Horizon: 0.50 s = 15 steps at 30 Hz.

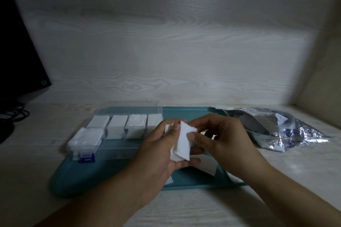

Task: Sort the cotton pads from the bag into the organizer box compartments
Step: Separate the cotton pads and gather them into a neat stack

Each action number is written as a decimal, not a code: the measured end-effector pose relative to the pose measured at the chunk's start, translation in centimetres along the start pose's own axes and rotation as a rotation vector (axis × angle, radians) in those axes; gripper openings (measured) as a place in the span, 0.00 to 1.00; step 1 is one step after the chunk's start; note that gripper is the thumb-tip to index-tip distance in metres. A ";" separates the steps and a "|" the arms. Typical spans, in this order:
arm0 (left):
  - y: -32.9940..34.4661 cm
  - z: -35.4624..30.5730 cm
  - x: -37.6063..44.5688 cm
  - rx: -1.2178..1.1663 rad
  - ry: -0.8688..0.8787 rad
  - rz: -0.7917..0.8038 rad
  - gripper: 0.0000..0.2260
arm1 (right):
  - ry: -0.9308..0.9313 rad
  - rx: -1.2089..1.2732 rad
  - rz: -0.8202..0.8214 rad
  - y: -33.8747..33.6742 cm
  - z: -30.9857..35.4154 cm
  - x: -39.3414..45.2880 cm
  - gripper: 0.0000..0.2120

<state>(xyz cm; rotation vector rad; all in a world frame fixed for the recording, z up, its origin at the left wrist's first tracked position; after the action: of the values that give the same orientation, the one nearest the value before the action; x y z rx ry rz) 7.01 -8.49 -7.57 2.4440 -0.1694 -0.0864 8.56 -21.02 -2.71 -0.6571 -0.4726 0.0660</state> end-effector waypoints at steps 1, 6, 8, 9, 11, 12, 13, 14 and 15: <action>-0.1 0.0 0.1 -0.007 0.003 -0.011 0.11 | -0.034 -0.111 -0.015 -0.1 0.2 -0.1 0.09; -0.4 -0.1 0.4 -0.058 0.020 -0.032 0.11 | -0.223 -0.303 0.005 0.1 1.8 -0.6 0.15; -0.4 -0.1 0.3 -0.052 0.019 -0.024 0.11 | -0.225 -0.260 0.095 0.5 1.9 -1.0 0.25; -0.3 -0.2 0.3 -0.053 0.019 -0.014 0.11 | -0.231 -0.252 0.129 0.7 1.9 -1.3 0.31; -0.1 -0.3 0.1 -0.048 0.027 0.014 0.12 | -0.283 -0.293 0.147 1.0 2.3 -1.6 0.39; 0.0 -0.4 0.1 -0.042 0.029 0.024 0.13 | -0.309 -0.312 0.149 1.3 2.4 -1.7 0.40; 0.0 -0.4 0.0 -0.041 0.025 0.028 0.14 | -0.322 -0.317 0.151 1.5 2.5 -1.6 0.41; 0.1 -0.3 0.0 -0.044 0.015 0.032 0.14 | -0.328 -0.314 0.151 1.6 2.4 -1.5 0.40; 0.2 -0.2 0.0 -0.051 0.003 0.037 0.13 | -0.335 -0.317 0.148 1.6 2.5 -1.5 0.40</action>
<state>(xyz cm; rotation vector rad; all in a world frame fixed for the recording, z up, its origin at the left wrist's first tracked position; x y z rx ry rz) 7.06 -8.48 -7.29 2.3890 -0.2085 -0.0705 6.28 -18.63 -2.54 -0.9990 -0.7659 0.2470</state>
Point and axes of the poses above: each hand's wrist, its own x-axis towards the middle knuckle, its own y-axis out of the palm, z = x × y, the point moved 9 cm from there along x, towards the middle knuckle, and after that the axes turned 12 degrees about -x, right-handed, at the moved point
